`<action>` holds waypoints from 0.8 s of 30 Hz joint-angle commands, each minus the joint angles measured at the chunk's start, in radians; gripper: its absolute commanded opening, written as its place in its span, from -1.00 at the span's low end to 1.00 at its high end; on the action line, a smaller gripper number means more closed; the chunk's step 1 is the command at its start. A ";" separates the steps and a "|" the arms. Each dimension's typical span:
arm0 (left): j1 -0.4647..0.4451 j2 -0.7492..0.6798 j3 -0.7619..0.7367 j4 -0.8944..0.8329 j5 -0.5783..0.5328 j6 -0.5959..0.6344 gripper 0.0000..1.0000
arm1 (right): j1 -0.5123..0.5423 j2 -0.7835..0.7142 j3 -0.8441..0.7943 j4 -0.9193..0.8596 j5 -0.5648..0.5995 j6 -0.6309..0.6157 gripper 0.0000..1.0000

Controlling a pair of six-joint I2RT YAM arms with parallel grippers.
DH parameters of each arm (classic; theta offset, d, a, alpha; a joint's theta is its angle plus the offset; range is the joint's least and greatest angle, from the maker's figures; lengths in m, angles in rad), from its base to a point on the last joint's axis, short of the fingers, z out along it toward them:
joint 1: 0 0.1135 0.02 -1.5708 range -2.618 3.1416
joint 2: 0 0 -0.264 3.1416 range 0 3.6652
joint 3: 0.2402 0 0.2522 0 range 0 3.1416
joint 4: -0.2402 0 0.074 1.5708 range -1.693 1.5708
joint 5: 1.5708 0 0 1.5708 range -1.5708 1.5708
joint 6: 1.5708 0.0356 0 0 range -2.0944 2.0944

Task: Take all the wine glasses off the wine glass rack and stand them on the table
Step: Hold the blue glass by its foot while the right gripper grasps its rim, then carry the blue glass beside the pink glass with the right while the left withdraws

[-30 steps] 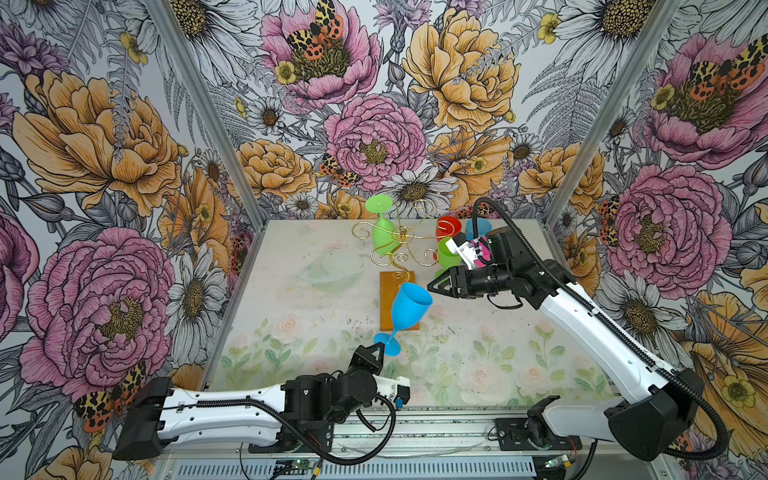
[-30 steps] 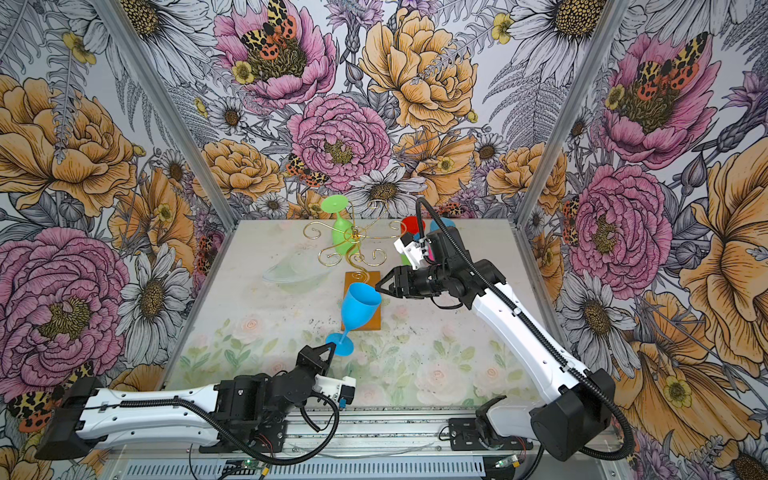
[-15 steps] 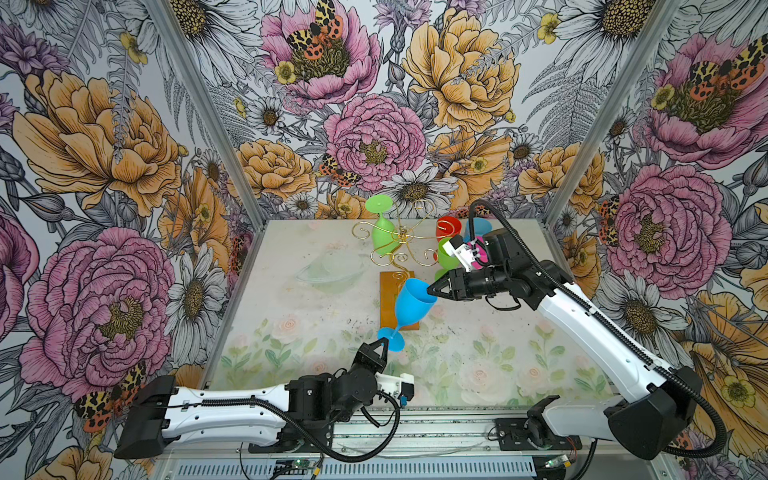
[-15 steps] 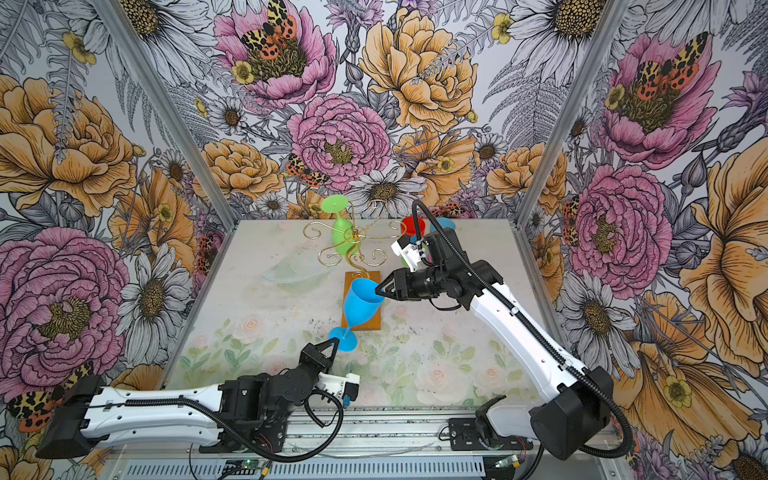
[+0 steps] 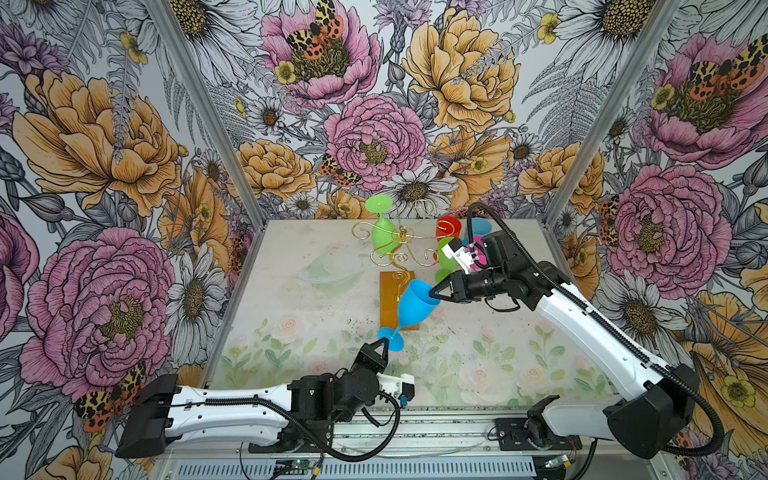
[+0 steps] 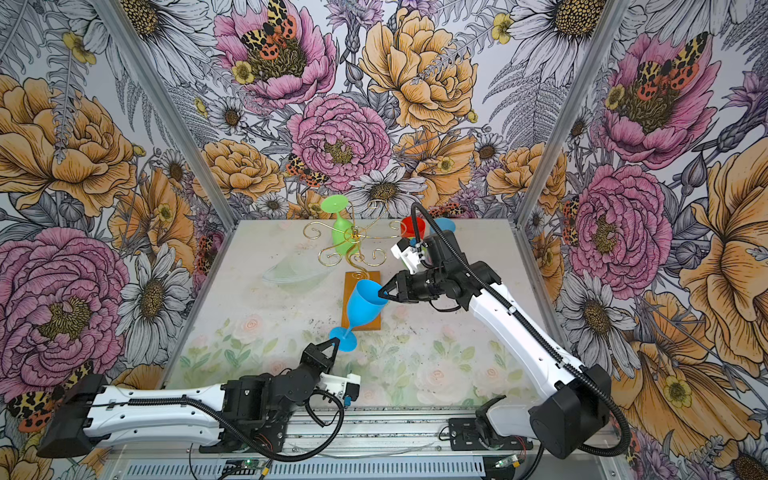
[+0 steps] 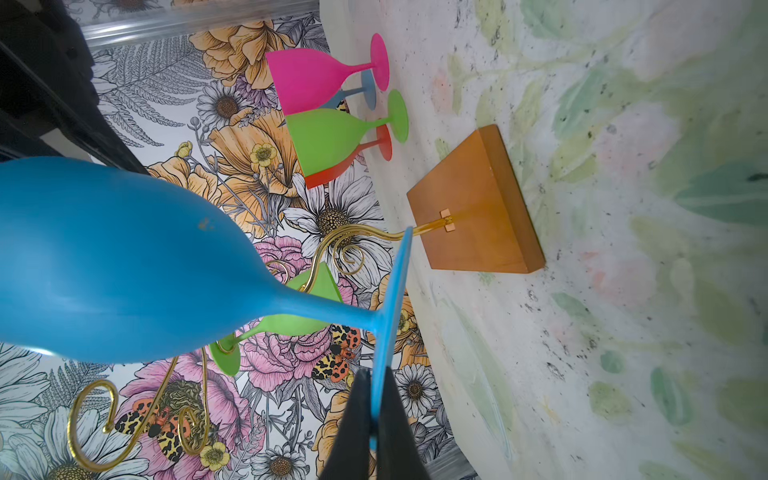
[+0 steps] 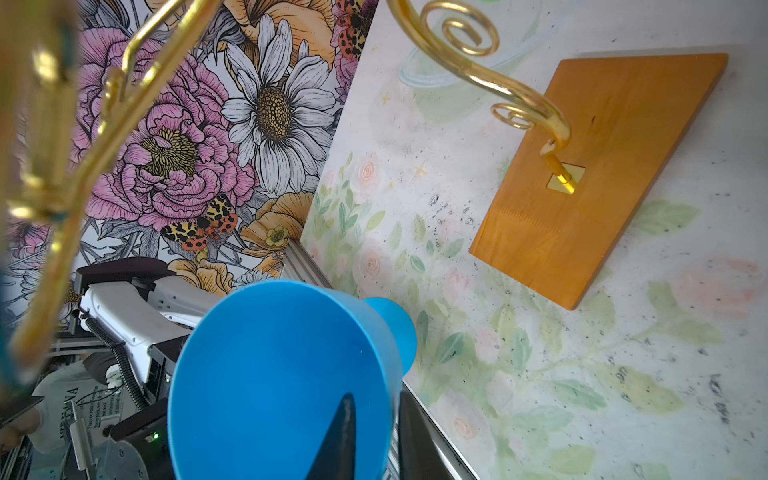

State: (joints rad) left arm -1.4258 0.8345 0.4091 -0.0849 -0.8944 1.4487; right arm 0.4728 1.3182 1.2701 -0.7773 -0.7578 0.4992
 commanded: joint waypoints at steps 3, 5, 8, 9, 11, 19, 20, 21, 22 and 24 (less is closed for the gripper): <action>-0.008 -0.002 0.007 0.046 -0.026 0.004 -1.00 | 0.008 -0.008 -0.015 0.000 -0.003 -0.022 -0.74; -0.007 -0.002 0.007 0.045 -0.028 0.006 -0.98 | 0.006 -0.008 -0.016 -0.001 -0.003 -0.023 -0.80; -0.007 -0.003 0.008 0.048 -0.029 0.006 -0.94 | 0.004 -0.011 -0.018 -0.001 -0.002 -0.023 -0.88; -0.008 -0.005 0.008 0.047 -0.029 0.006 -0.93 | 0.004 -0.012 -0.017 -0.002 -0.002 -0.022 -0.90; -0.008 -0.006 0.010 0.048 -0.029 0.003 -0.93 | 0.003 -0.014 -0.019 -0.002 0.003 -0.027 -0.92; -0.011 -0.021 0.010 0.042 0.000 -0.036 -0.60 | -0.013 -0.036 -0.018 -0.003 0.036 -0.023 -0.98; -0.012 -0.023 0.010 0.042 0.006 -0.044 -0.55 | -0.018 -0.041 -0.020 -0.003 0.042 -0.022 -0.97; -0.013 -0.023 0.008 0.042 0.008 -0.049 -0.53 | -0.021 -0.047 -0.021 -0.002 0.046 -0.022 -0.98; -0.013 -0.023 0.008 0.043 0.013 -0.055 -0.49 | -0.029 -0.051 -0.020 -0.002 0.049 -0.022 -0.98; -0.014 -0.024 0.010 0.043 0.022 -0.073 -0.42 | -0.040 -0.060 -0.022 -0.002 0.060 -0.022 -1.00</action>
State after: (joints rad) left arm -1.4311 0.8246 0.4095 -0.0620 -0.9031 1.4212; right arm 0.4500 1.2995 1.2472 -0.7891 -0.7136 0.4873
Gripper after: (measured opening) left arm 0.281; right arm 0.050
